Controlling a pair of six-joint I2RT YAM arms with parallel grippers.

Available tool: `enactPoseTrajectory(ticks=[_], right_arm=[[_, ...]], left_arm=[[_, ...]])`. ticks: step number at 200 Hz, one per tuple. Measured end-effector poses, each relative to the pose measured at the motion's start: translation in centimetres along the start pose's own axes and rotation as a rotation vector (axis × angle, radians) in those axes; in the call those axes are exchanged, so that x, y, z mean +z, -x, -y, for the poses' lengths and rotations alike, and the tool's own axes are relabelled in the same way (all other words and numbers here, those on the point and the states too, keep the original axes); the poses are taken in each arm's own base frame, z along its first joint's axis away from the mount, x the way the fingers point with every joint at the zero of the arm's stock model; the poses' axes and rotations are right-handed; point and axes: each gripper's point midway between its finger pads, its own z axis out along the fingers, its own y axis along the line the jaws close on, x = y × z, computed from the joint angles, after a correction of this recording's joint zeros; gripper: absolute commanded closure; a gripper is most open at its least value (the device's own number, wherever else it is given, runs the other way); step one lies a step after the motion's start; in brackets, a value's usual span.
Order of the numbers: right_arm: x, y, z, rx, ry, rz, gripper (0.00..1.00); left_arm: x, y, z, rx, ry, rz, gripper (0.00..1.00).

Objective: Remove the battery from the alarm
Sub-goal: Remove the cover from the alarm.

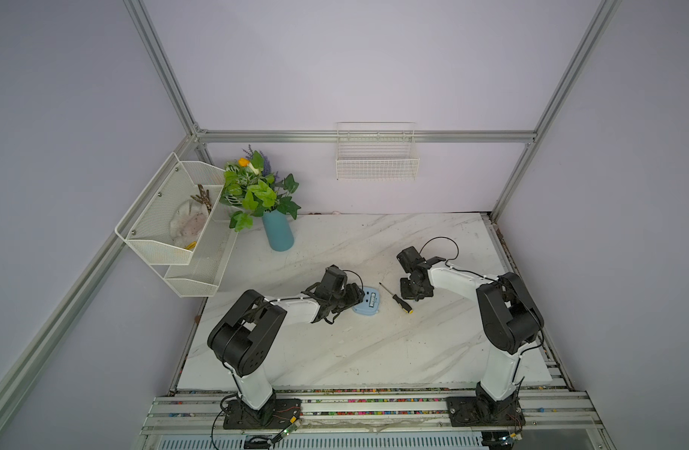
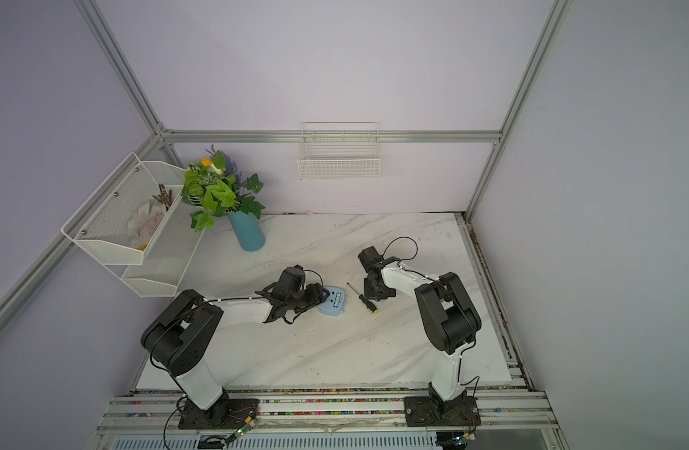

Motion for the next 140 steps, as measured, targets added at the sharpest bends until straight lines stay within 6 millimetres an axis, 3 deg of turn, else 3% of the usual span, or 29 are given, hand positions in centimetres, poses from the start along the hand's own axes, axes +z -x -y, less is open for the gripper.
enactPoseTrajectory(ticks=[36, 71, 99, 114, 140], right_arm=[[-0.3, -0.3, 0.2, -0.001, 0.001, 0.000, 0.67], [-4.0, 1.4, -0.2, 0.007, 0.056, 0.086, 0.63], [-6.5, 2.4, -1.8, -0.025, 0.153, 0.126, 0.52], [-6.7, 1.9, -2.8, -0.063, 0.193, 0.110, 0.39], [-5.8, 0.3, -4.1, -0.161, 0.214, 0.054, 0.28]], left_arm=[[-0.1, -0.1, 0.2, 0.009, -0.003, -0.001, 0.28], [-0.6, -0.4, 0.2, 0.013, 0.012, -0.014, 0.23], [-1.3, -0.7, -0.3, 0.013, 0.046, -0.027, 0.20], [-1.8, -0.9, -0.6, 0.011, 0.067, -0.035, 0.19], [-2.6, -1.3, -1.2, 0.010, 0.107, -0.050, 0.18]])
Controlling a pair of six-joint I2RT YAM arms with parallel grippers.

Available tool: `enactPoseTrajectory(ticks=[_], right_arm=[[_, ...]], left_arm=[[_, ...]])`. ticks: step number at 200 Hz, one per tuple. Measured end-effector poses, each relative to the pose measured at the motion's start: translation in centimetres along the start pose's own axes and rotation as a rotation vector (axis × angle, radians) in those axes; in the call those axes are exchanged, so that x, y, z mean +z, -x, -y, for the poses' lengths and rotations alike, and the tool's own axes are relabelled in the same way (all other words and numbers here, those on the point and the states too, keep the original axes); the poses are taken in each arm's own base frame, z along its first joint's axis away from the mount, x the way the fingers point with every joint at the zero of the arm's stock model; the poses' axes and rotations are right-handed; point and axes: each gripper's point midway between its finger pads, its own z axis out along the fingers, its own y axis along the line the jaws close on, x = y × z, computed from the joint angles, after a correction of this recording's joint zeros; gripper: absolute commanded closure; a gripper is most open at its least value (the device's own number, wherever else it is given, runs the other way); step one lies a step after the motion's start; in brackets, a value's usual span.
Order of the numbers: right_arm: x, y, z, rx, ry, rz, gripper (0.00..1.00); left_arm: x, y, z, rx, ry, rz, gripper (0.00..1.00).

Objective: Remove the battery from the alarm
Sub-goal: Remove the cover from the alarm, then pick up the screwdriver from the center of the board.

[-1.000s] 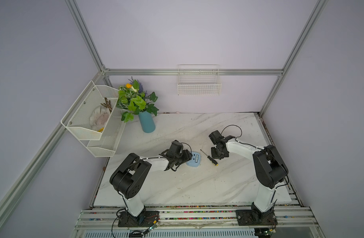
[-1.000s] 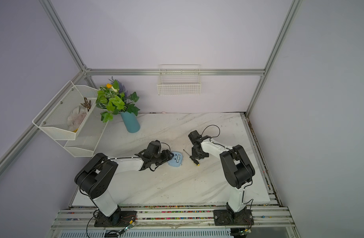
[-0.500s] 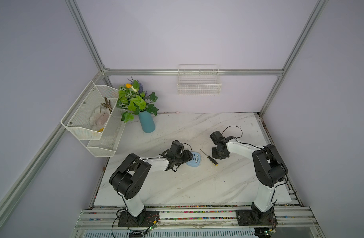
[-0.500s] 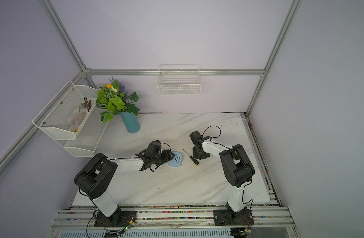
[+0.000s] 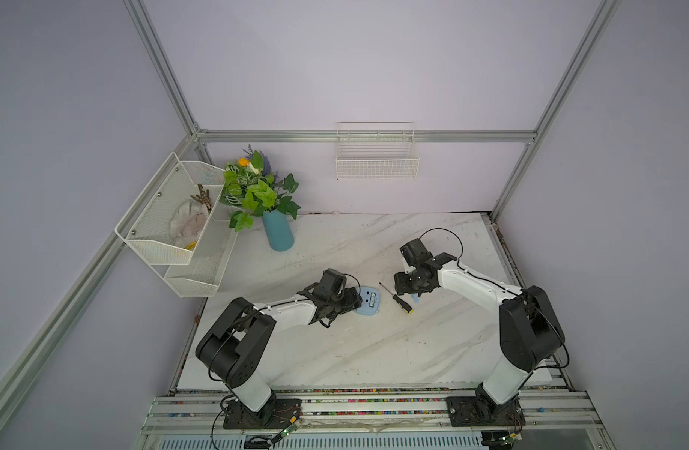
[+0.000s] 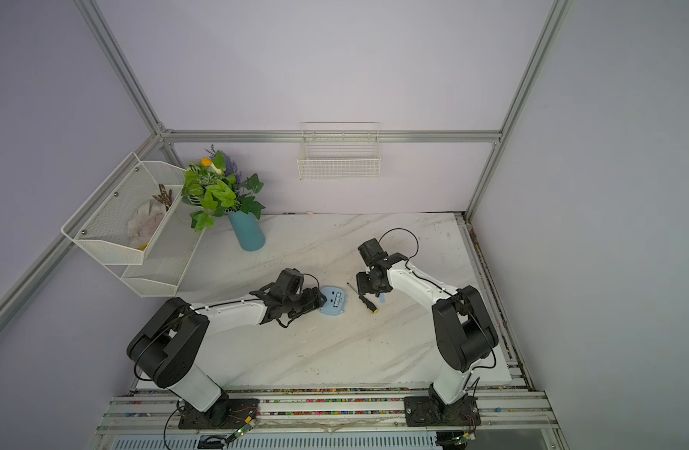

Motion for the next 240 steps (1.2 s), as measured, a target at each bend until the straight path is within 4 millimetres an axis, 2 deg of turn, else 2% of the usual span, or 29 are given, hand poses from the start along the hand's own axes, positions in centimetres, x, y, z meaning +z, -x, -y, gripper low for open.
enactPoseTrajectory(ticks=[31, 56, 77, 81, 92, 133, 157, 182, 240], right_arm=[[1.5, -1.7, -0.5, -0.080, -0.003, -0.072, 0.28], [2.6, -2.8, -0.5, -0.121, -0.015, -0.119, 0.29], [3.3, -3.5, -0.3, -0.145, -0.036, -0.151, 0.33], [3.4, -3.7, -0.3, -0.151, -0.038, -0.156, 0.38], [3.8, -4.0, -0.4, -0.160, -0.043, -0.169, 0.41], [4.4, -4.8, -0.1, -0.184, -0.064, -0.201, 0.38], [4.5, -4.2, -0.2, -0.187, -0.069, -0.196, 0.39], [4.7, -3.3, -0.5, -0.188, -0.070, -0.181, 0.50], [5.0, -3.6, -0.4, -0.190, -0.084, -0.196, 0.81]], left_arm=[[-0.9, -0.3, -1.1, -0.010, 0.044, -0.007, 0.17], [-1.6, -0.1, -1.2, -0.010, 0.053, 0.001, 0.17], [-1.9, 0.0, -1.2, -0.009, 0.058, 0.004, 0.17], [-1.9, -0.1, -1.3, -0.009, 0.059, 0.003, 0.17], [-1.9, -0.2, -1.4, -0.008, 0.064, -0.001, 0.17], [-1.9, -0.4, -1.6, -0.007, 0.074, -0.010, 0.17], [-1.9, -0.4, -1.6, -0.004, 0.074, -0.010, 0.17], [-1.9, -0.4, -1.6, -0.001, 0.074, -0.010, 0.17], [-1.9, -0.4, -1.7, -0.002, 0.075, -0.010, 0.17]])
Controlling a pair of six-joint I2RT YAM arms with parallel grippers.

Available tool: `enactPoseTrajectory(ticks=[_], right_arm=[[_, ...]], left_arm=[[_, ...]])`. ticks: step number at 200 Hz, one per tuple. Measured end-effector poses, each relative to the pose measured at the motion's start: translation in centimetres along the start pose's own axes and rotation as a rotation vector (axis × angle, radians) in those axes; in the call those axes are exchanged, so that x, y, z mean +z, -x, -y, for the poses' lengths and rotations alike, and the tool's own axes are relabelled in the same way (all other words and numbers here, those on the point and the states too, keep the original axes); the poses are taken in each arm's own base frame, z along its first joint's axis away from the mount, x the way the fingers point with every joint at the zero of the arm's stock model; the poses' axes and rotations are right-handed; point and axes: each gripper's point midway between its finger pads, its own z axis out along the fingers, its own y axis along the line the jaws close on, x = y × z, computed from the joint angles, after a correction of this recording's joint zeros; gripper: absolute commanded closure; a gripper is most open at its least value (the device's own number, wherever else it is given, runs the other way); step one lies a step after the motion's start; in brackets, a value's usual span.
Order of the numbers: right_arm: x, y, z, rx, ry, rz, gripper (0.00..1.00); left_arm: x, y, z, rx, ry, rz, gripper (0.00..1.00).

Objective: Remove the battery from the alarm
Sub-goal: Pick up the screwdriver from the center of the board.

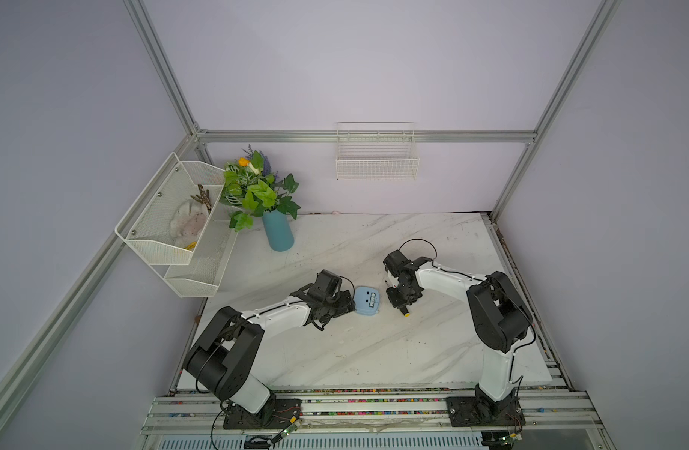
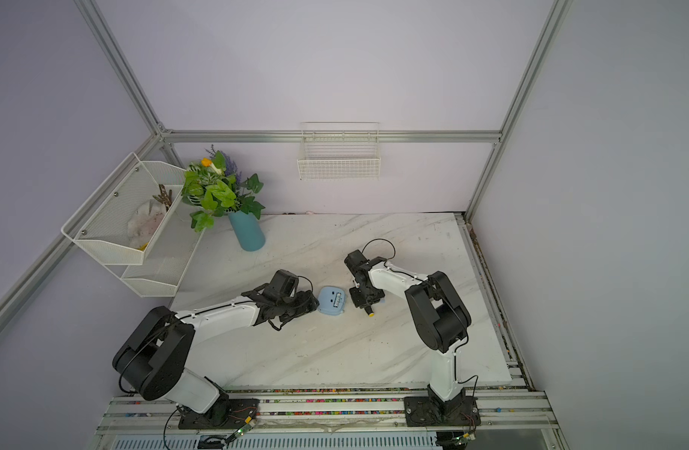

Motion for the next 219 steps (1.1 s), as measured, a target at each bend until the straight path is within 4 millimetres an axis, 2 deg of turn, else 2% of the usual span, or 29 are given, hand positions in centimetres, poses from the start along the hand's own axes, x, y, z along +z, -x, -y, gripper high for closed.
enactPoseTrajectory(ticks=[37, 57, 76, 100, 115, 135, 178, 219], right_arm=[[-0.7, -0.5, 0.3, 0.005, -0.012, -0.004, 0.93], [-2.8, -0.5, 0.3, 0.003, -0.003, 0.033, 0.97], [-6.2, 0.2, -0.5, -0.018, 0.030, 0.119, 1.00], [-10.1, 0.6, -2.8, -0.093, 0.098, 0.220, 1.00], [-11.5, 0.5, -4.7, -0.156, 0.145, 0.252, 1.00], [-12.1, 0.0, -7.2, -0.235, 0.198, 0.264, 0.99], [-13.3, -0.4, -11.1, -0.328, 0.281, 0.293, 0.99], [-14.1, 0.2, -12.6, -0.339, 0.322, 0.335, 1.00]], left_arm=[[-0.2, 0.1, -0.1, 0.004, 0.003, 0.001, 0.16], [-1.3, 0.6, 0.4, 0.009, -0.013, 0.025, 0.16], [-3.5, 1.9, 1.9, 0.017, -0.061, 0.084, 0.15], [-7.8, 4.0, 4.8, 0.027, -0.180, 0.197, 0.15], [-10.0, 5.1, 6.3, 0.024, -0.250, 0.260, 0.15], [-11.7, 6.2, 7.7, 0.012, -0.316, 0.316, 0.17], [-11.7, 7.2, 8.9, -0.024, -0.377, 0.342, 0.23], [-11.5, 7.6, 9.7, -0.044, -0.422, 0.350, 0.30]])
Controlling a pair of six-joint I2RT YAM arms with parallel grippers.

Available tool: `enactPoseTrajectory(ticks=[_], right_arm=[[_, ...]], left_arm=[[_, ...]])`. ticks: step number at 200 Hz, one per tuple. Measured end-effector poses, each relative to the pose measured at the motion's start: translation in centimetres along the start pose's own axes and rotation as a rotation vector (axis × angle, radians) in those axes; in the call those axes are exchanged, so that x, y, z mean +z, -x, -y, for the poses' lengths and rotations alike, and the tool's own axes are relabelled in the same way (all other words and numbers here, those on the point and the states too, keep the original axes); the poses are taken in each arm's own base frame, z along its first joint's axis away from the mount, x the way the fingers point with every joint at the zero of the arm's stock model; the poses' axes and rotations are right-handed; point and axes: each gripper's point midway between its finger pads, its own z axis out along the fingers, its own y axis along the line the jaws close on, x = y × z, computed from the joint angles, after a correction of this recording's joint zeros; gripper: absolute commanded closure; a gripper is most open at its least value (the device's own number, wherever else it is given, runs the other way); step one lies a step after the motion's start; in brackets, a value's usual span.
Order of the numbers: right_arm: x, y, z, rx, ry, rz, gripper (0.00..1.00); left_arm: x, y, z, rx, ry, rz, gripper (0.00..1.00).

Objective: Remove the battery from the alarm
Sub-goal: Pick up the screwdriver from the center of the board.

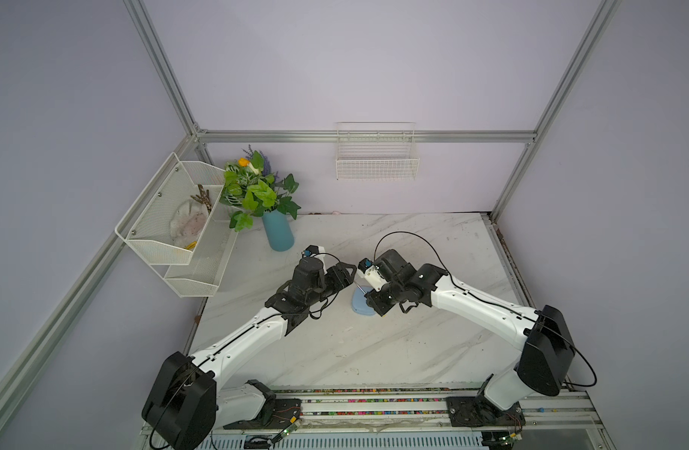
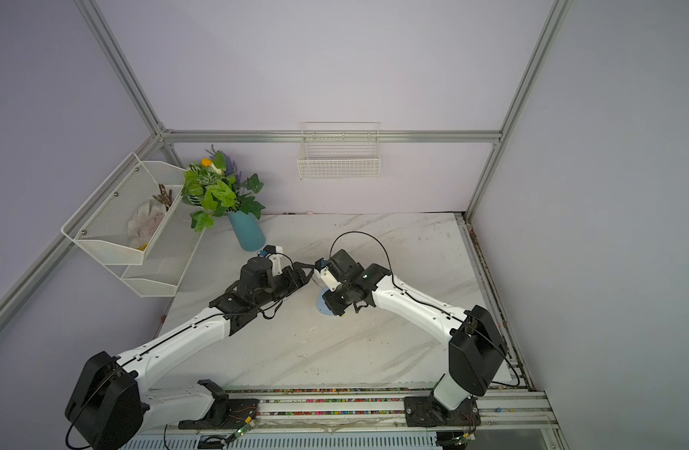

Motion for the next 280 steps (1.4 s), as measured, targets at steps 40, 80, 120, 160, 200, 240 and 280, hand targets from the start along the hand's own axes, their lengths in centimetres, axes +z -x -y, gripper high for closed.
enactPoseTrajectory(ticks=[40, 80, 120, 160, 200, 240, 280], right_arm=[[-0.1, 1.2, -0.2, 0.029, 0.008, 0.051, 1.00], [-0.3, 2.3, -0.8, 0.058, 0.041, 0.105, 1.00], [-0.3, 2.5, -1.5, 0.064, 0.073, 0.118, 1.00], [-1.6, 2.6, -2.2, 0.053, 0.106, 0.148, 0.99], [-2.0, 2.0, -2.5, 0.043, 0.121, 0.150, 0.98], [-1.6, 1.4, -2.5, 0.036, 0.122, 0.137, 0.95], [-2.1, 1.2, -2.2, 0.055, 0.123, 0.163, 0.58]], left_arm=[[0.1, 0.0, 0.1, -0.018, -0.017, 0.008, 0.37], [0.3, -0.1, -0.1, -0.029, -0.021, 0.008, 0.41], [0.6, -0.1, -0.3, -0.036, -0.024, 0.012, 0.50], [0.9, -0.1, -0.5, -0.045, -0.031, 0.017, 0.67], [1.0, -0.3, -0.4, -0.059, -0.058, 0.020, 0.75], [1.1, -0.5, 0.0, -0.098, -0.104, 0.023, 1.00], [1.0, -1.1, -1.1, -0.181, -0.156, 0.029, 1.00]])
